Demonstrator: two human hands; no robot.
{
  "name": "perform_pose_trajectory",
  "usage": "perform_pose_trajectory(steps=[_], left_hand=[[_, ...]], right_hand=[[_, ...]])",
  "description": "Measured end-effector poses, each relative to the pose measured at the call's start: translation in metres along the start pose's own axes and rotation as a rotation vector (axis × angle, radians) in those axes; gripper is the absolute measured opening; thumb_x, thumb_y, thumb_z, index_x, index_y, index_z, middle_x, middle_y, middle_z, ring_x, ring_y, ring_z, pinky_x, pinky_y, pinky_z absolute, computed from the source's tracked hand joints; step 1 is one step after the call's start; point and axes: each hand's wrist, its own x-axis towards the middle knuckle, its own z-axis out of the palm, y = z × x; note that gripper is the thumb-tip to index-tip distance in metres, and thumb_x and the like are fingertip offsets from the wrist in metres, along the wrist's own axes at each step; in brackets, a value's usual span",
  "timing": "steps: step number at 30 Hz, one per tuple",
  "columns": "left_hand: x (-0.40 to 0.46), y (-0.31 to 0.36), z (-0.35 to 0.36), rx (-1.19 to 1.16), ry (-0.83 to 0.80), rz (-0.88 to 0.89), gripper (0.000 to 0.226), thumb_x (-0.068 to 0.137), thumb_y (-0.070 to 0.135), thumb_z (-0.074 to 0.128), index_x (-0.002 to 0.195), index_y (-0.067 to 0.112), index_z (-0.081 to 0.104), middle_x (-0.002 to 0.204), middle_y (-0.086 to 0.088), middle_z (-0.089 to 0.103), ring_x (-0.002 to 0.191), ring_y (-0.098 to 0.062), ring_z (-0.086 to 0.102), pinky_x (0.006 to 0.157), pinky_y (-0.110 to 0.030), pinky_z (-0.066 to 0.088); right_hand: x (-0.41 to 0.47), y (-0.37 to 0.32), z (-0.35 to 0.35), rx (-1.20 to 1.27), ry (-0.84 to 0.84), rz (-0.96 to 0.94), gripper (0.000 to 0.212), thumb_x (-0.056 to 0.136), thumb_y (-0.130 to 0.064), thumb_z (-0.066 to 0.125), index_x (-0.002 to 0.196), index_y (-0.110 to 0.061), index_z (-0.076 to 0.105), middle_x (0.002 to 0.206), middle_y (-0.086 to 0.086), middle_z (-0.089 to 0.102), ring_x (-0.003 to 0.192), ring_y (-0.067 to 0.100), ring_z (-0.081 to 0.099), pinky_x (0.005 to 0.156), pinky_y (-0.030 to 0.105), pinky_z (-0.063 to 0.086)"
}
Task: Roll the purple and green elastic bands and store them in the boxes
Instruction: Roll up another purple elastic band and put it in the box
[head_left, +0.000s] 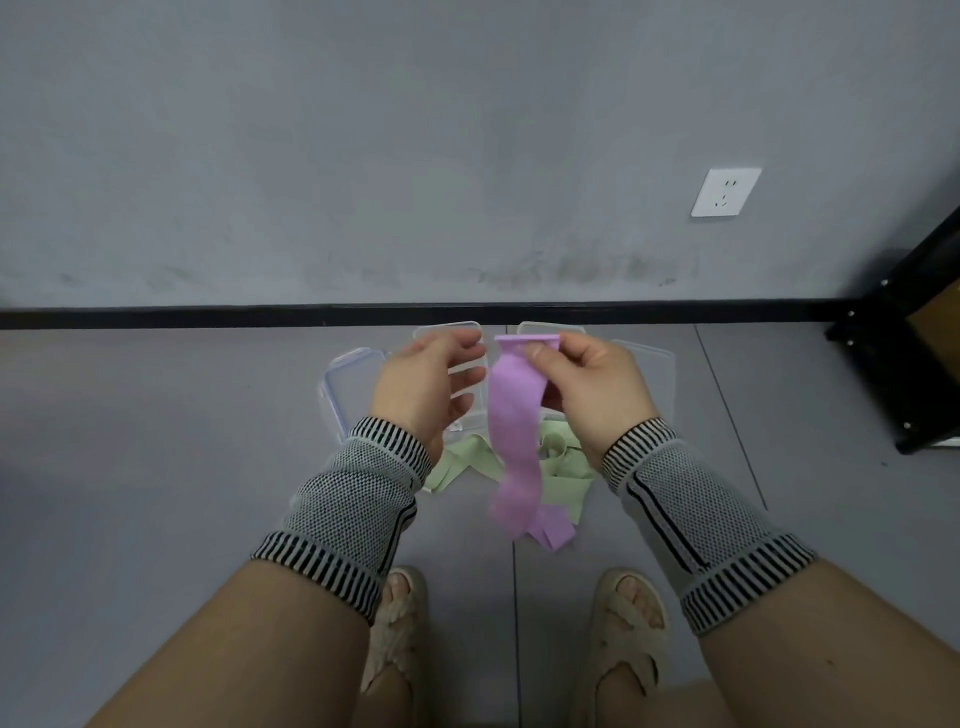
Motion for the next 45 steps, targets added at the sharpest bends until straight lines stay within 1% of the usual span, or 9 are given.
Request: perform_pose_trajectory(steps=[3,8,13,17,21,23,32,37,45], left_hand=[[-0.002,-0.001,0.0,0.13,-0.076,0.071,0.029,0.085,0.002,0.053,0.101,0.02,0.069,0.108,0.004,0.068,0.1,-0.01,0.058,0.081,-0.029,0.044],[-0.003,-0.004,0.004,0.167,-0.148,0.135,0.011,0.083,0.009,0.065,0.089,0.018,0.071,0.093,-0.004,0.069,0.091,-0.019,0.061,0.087,-0.039,0.047],[-0.002,-0.005,0.006,0.131,-0.129,0.199,0.014,0.086,0.004,0.061,0.074,0.012,0.064,0.072,-0.006,0.061,0.07,-0.018,0.056,0.073,-0.032,0.05],[0.0,-0.007,0.001,0.194,-0.123,0.272,0.016,0.085,0.006,0.063,0.072,0.016,0.065,0.073,-0.008,0.062,0.074,-0.022,0.055,0.076,-0.038,0.048],[0.0,-0.007,-0.002,0.228,-0.184,0.326,0.015,0.085,0.006,0.063,0.094,0.016,0.067,0.086,-0.002,0.07,0.08,-0.008,0.065,0.074,-0.022,0.051],[-0.002,-0.006,-0.001,0.25,-0.184,0.359,0.011,0.086,0.003,0.062,0.088,0.013,0.068,0.079,0.001,0.069,0.07,-0.003,0.062,0.067,-0.016,0.048],[-0.001,-0.007,0.001,0.248,-0.178,0.375,0.012,0.085,0.005,0.063,0.078,0.015,0.065,0.069,0.005,0.066,0.063,-0.002,0.058,0.064,-0.018,0.047],[-0.001,-0.006,0.0,0.226,-0.178,0.352,0.015,0.086,0.004,0.062,0.077,0.016,0.066,0.072,-0.001,0.069,0.07,-0.012,0.062,0.073,-0.03,0.053],[-0.004,0.0,0.001,0.107,-0.198,0.25,0.01,0.087,0.005,0.059,0.081,0.01,0.064,0.069,-0.002,0.069,0.066,-0.013,0.064,0.067,-0.03,0.056]], right_hand=[[0.005,0.006,-0.004,0.045,-0.002,0.102,0.014,0.085,-0.027,0.064,0.077,-0.025,0.075,0.091,0.012,0.073,0.092,0.032,0.067,0.085,0.057,0.052],[0.006,0.007,-0.007,0.02,-0.069,0.157,0.022,0.074,-0.039,0.066,0.086,-0.023,0.074,0.094,0.013,0.071,0.088,0.038,0.067,0.074,0.064,0.053],[0.006,0.007,-0.01,-0.093,-0.049,-0.033,0.011,0.084,-0.017,0.068,0.09,-0.026,0.066,0.093,0.003,0.071,0.09,0.022,0.068,0.085,0.046,0.055],[0.005,0.0,-0.011,-0.078,0.001,-0.106,0.017,0.083,-0.008,0.068,0.074,-0.023,0.066,0.072,-0.007,0.065,0.069,0.004,0.06,0.074,0.027,0.052],[0.004,-0.003,-0.009,-0.043,-0.036,-0.068,0.018,0.083,-0.008,0.067,0.071,-0.02,0.066,0.073,0.004,0.066,0.071,0.015,0.059,0.078,0.041,0.054],[0.004,-0.002,-0.009,-0.059,-0.05,-0.04,0.016,0.084,-0.009,0.067,0.072,-0.02,0.067,0.076,0.007,0.068,0.072,0.019,0.062,0.082,0.045,0.054],[0.003,-0.005,-0.009,-0.136,-0.029,-0.112,0.015,0.08,-0.014,0.072,0.07,-0.023,0.066,0.072,0.001,0.066,0.068,0.009,0.059,0.068,0.028,0.052],[0.003,-0.009,-0.01,-0.084,-0.038,-0.108,0.016,0.08,-0.008,0.071,0.071,-0.02,0.067,0.067,-0.004,0.065,0.062,0.003,0.057,0.065,0.021,0.049],[0.005,-0.012,-0.012,0.062,-0.063,-0.005,0.02,0.08,-0.005,0.07,0.066,-0.02,0.07,0.075,0.011,0.067,0.074,0.023,0.06,0.081,0.046,0.053]])
